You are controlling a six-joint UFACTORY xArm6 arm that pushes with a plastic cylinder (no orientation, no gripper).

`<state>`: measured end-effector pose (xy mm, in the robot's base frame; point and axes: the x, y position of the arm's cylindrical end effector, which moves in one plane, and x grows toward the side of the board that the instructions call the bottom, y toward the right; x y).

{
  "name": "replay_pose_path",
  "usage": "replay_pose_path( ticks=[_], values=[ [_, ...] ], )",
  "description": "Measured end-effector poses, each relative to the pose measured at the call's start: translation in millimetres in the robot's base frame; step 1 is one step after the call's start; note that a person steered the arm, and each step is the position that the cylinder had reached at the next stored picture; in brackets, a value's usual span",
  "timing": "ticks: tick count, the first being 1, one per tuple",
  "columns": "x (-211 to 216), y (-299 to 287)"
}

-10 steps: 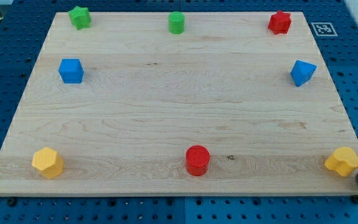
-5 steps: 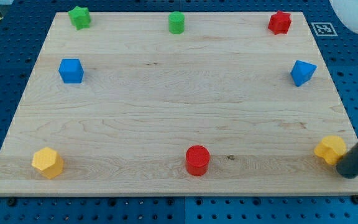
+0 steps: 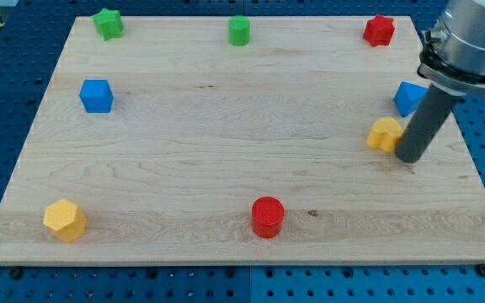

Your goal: Push the yellow heart to the center

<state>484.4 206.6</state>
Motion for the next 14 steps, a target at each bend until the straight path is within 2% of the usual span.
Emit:
replay_pose_path(
  ticks=[3,5,7,14],
  values=[
    [-54.4,14.5],
    [-36.7,9.6],
    [-36.7,-3.4],
    [-37.9,-153.6]
  ],
)
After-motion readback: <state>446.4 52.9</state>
